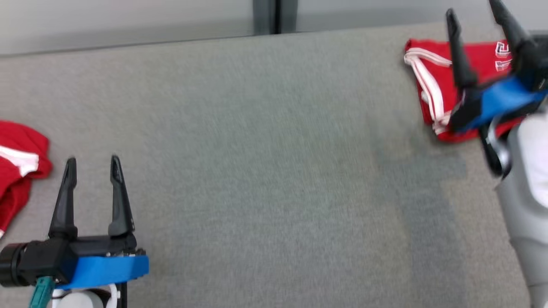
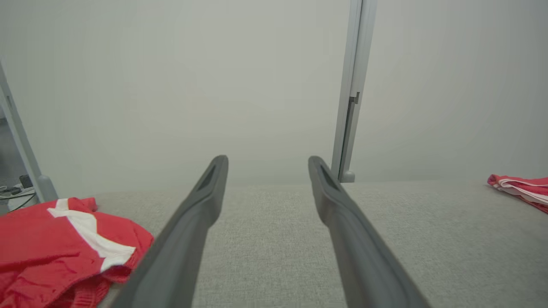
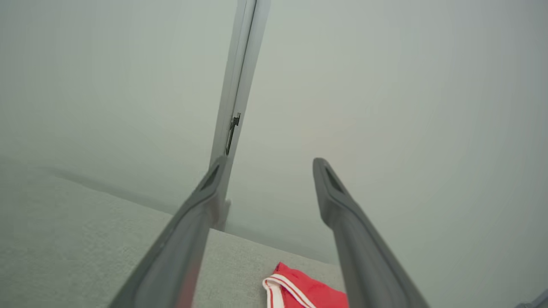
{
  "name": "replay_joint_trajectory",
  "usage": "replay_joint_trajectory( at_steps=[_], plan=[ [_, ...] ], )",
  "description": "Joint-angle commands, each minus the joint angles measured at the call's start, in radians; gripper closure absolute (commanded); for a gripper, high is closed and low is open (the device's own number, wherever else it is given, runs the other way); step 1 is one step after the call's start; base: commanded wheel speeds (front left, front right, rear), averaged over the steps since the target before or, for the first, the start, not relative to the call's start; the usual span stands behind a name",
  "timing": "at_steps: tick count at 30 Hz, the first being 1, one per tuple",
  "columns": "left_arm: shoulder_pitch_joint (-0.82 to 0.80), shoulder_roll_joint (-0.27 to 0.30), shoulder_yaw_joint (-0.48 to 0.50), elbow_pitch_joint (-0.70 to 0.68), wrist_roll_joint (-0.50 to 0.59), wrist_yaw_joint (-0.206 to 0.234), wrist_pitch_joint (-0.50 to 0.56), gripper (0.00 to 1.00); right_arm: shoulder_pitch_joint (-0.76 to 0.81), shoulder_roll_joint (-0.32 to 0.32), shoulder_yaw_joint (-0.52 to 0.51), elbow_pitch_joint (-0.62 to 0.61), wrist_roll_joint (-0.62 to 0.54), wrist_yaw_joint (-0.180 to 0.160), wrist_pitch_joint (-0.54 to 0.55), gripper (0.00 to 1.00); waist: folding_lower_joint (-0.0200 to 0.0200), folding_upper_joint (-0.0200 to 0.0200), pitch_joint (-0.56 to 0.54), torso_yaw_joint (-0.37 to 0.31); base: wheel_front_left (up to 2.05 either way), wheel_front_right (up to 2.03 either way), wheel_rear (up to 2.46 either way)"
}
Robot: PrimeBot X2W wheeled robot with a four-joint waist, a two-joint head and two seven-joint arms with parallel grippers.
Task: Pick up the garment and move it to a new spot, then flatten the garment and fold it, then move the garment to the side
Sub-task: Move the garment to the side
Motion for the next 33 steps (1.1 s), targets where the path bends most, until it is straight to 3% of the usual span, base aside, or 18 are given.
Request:
replay_joint_trajectory(
  at_steps=[1,10,22,33],
  plan=[
    [0.02,-0.007,0.002,0.013,-0.005,0.003,-0.003,0.0,0.073,0.022,-0.003,-0.033,0.008,0.0,-0.003,0.0,0.0003,0.0003,-0.041,0.009,0.0,0.0,0.0],
    [0.1,-0.023,-0.012,0.078,-0.01,0.001,-0.003,0.0,0.382,0.105,-0.064,-0.163,0.057,0.0,-0.003,0.0,0.0003,0.0003,-0.17,0.082,0.0,0.0,0.0],
    [0.163,-0.034,-0.029,0.12,-0.013,0.022,-0.003,0.0,0.72,0.196,-0.156,-0.319,0.044,0.0,-0.003,0.0,0.0003,0.0003,-0.269,0.105,0.0,0.0,0.0],
    [0.174,-0.036,-0.022,0.18,-0.012,0.009,-0.003,0.0,0.897,0.243,-0.174,-0.447,0.038,0.0,-0.002,0.0,0.0003,0.0003,-0.304,0.113,0.0,0.0,0.0]
  ],
)
